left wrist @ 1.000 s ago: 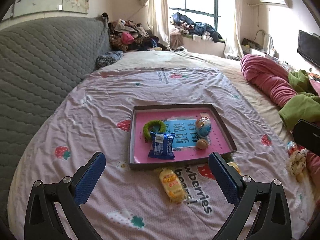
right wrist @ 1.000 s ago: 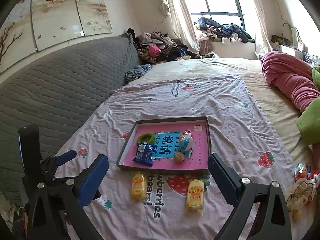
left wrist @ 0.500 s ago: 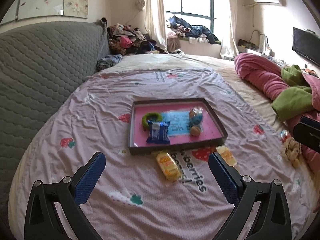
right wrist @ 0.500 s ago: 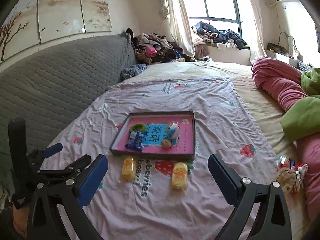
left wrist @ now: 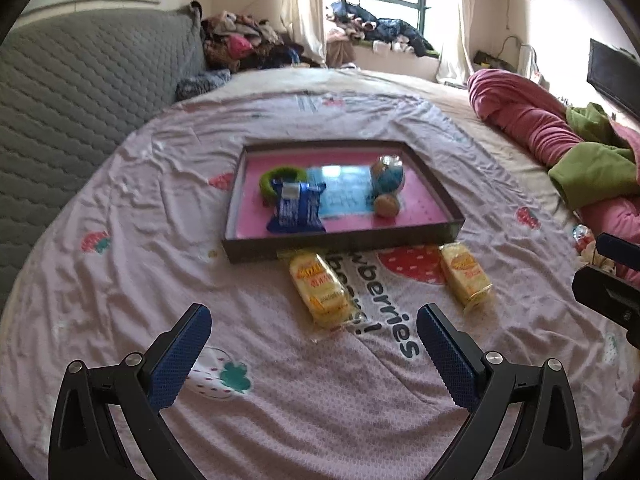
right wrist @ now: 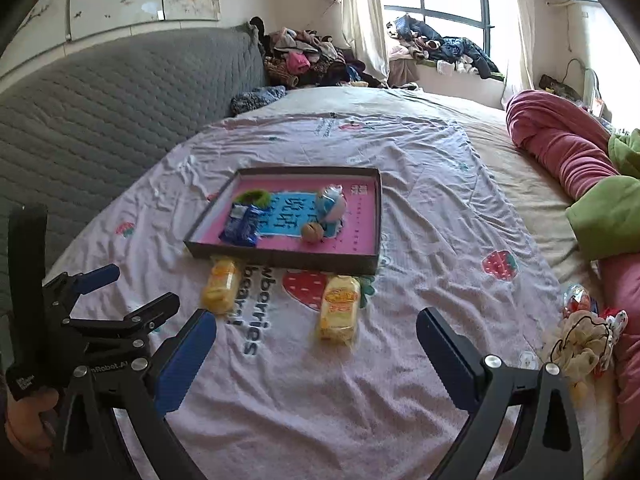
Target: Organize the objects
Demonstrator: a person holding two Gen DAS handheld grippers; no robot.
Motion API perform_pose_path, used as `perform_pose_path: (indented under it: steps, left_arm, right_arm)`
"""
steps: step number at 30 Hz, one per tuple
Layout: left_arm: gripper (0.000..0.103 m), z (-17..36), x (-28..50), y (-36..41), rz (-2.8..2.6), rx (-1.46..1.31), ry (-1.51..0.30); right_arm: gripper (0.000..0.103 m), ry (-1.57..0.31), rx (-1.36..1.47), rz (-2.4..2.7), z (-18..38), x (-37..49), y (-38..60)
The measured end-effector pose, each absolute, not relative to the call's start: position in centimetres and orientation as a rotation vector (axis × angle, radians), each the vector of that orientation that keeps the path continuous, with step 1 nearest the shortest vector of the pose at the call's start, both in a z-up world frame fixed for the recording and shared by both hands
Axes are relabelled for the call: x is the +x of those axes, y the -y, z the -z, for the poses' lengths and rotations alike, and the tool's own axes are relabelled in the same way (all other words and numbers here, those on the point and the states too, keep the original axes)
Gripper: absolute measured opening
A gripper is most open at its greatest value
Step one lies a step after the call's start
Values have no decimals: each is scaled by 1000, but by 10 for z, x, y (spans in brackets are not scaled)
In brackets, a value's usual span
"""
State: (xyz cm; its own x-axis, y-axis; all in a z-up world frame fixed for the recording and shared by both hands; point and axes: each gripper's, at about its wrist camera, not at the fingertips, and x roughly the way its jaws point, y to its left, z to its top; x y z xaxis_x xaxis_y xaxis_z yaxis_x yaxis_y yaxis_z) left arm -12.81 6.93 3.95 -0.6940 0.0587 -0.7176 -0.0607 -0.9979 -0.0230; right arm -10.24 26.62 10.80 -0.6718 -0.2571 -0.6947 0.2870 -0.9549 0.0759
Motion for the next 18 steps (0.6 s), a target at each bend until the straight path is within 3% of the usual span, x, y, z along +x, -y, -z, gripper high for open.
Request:
perform_pose_path:
  steps: [18]
  left_arm:
    - [102,-15,-153,-66,-2827,-1270,86]
  right_arm:
    - [101,-135,1199,2625,-58,-136,-254]
